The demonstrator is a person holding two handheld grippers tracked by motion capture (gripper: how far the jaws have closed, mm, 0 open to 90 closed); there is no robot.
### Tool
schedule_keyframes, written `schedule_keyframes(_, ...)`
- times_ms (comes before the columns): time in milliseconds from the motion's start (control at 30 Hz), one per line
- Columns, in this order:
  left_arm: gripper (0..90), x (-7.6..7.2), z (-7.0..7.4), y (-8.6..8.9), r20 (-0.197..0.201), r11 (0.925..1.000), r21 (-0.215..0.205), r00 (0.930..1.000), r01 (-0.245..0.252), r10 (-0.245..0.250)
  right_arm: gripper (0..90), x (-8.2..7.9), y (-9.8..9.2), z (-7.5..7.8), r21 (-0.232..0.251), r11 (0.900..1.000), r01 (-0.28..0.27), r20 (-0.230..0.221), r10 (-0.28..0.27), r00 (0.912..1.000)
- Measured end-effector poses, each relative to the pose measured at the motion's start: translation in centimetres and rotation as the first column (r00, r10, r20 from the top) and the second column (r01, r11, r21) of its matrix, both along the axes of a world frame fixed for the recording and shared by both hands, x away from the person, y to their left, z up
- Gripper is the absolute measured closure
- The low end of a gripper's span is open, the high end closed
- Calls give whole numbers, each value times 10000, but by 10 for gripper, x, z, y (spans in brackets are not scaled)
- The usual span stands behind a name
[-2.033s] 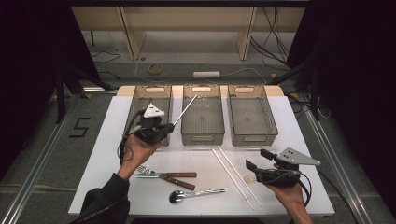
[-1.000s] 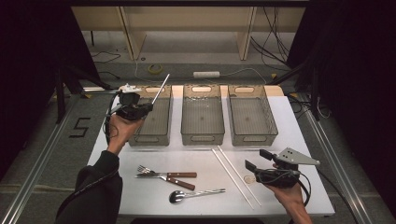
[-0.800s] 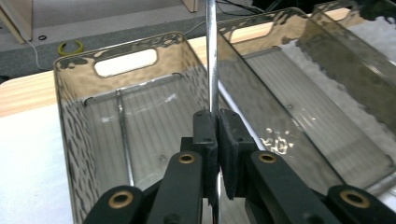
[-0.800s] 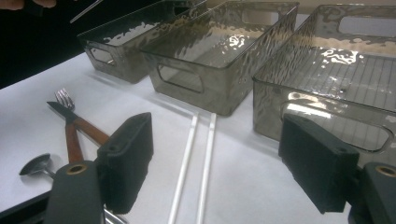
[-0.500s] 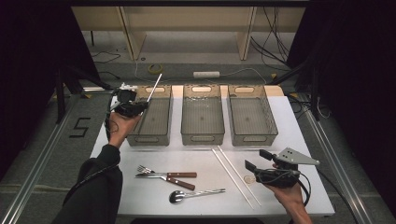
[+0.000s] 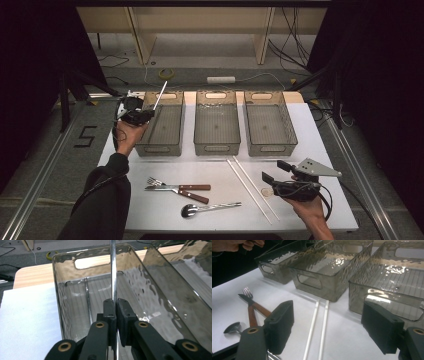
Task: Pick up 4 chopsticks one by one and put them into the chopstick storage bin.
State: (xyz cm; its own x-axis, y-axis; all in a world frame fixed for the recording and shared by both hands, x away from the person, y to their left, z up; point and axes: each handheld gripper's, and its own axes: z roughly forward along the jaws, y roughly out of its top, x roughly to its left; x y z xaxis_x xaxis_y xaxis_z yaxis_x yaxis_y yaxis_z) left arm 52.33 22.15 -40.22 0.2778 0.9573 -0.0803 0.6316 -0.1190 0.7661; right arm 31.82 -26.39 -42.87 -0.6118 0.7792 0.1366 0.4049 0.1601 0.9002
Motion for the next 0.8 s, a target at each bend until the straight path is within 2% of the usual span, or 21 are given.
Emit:
schedule_keyframes(567,849,6,-14,8,-398,9979,153,9972,-627,633,274,0,0,0,23,10000,-40,-32,40,10000)
schedule_keyframes(633,845,7,-17,8,-476,9975,-5,9964,-702,701,274,0,0,0,39,10000,-36,-37,36,10000)
schedule_keyframes(733,836,7,-21,8,-586,9972,66,9955,-740,743,274,0,0,0,37,10000,-41,-43,41,10000)
schedule_keyframes(800,776,5,-22,9,-537,9964,-285,9954,-804,788,274,0,0,0,36,10000,-39,-45,39,10000)
